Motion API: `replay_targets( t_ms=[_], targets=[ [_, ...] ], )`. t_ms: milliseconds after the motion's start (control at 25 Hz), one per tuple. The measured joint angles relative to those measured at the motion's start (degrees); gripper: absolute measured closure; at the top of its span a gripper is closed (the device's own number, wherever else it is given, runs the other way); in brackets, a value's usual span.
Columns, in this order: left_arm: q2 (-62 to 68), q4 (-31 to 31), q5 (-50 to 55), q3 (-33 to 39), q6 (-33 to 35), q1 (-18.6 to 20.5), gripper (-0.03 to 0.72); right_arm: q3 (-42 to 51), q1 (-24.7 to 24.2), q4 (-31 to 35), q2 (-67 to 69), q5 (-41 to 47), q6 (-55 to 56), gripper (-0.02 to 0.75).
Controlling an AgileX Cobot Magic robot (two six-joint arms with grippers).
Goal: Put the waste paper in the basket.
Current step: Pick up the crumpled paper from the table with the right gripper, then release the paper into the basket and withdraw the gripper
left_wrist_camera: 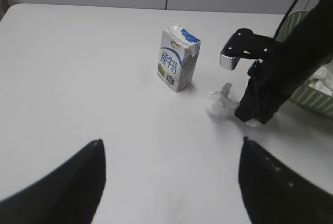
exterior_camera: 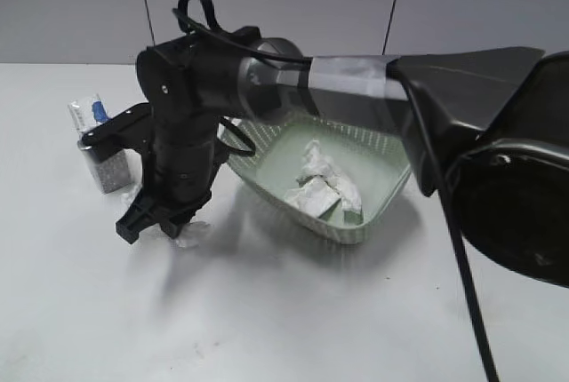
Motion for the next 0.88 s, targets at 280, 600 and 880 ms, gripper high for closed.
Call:
replay_targets(
  t_ms=[280, 600, 880],
  targets=[
    [0.0, 0.0, 0.0, 0.0, 0.0, 0.0, 0.097, 0.06, 0.0, -0.92, -4.21, 0.31, -0.33, 0.703],
    [0.0, 0.0, 0.0, 0.0, 0.0, 0.0, 0.097, -0.29, -0.16, -3.84, -8.39, 0.94, -0.38, 0.703],
    [0.0, 0.0, 0.0, 0.0, 0.0, 0.0, 0.097, -0.29, -5.04, -4.93, -12.77, 3.29, -0.47, 0.709]
  ],
)
